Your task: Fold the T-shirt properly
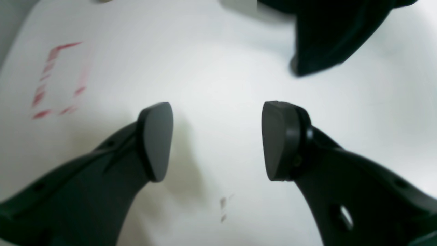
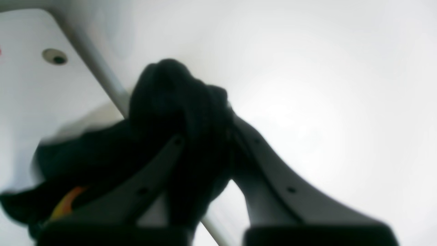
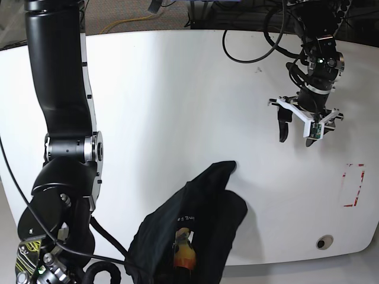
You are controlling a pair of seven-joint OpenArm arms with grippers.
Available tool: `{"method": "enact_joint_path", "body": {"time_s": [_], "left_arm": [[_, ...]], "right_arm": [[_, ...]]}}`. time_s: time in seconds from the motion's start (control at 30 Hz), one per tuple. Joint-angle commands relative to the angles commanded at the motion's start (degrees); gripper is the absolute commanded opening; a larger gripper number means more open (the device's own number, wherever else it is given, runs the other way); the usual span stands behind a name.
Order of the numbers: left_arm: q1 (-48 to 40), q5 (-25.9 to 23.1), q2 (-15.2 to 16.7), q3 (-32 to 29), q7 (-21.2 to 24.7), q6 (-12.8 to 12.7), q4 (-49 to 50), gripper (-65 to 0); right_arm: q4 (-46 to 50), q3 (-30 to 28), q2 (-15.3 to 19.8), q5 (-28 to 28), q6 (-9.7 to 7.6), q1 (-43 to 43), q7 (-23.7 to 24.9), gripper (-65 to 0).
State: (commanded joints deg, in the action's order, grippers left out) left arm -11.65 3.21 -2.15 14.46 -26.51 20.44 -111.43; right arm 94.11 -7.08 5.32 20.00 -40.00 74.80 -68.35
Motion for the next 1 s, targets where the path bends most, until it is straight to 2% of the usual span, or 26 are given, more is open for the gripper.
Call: {"method": "enact_joint_path", "body": {"time_s": [0.2, 0.43, 0.7, 0.87, 1.0], "left_arm": [[5.01, 0.0, 0.0, -4.04, 0.0, 0.0, 8.18, -26.7], [13.1, 0.0, 0.0, -11.87, 0.18, 0.26, 24.0, -26.7], [17.85, 0.09, 0.18, -20.04, 0.26, 0.35, 31.47, -26.7], [20.57, 0.18, 0.62, -22.51, 0.35, 0.35, 36.22, -26.7], [23.47, 0.18, 2.55, -23.47, 0.35, 0.35, 42.29, -26.7]], "right_arm": [[0.09, 0.0, 0.0, 0.0, 0.0, 0.0, 0.0, -65.0], [0.18, 0.0, -0.09, 0.0, 0.0, 0.0, 0.18, -65.0], [0.18, 0.18, -0.7, 0.0, 0.0, 0.0, 0.26, -65.0], [0.26, 0.18, -0.44, 0.0, 0.0, 0.0, 0.26, -65.0], [0.26, 0.26, -0.09, 0.0, 0.0, 0.0, 0.26, -65.0]]}}
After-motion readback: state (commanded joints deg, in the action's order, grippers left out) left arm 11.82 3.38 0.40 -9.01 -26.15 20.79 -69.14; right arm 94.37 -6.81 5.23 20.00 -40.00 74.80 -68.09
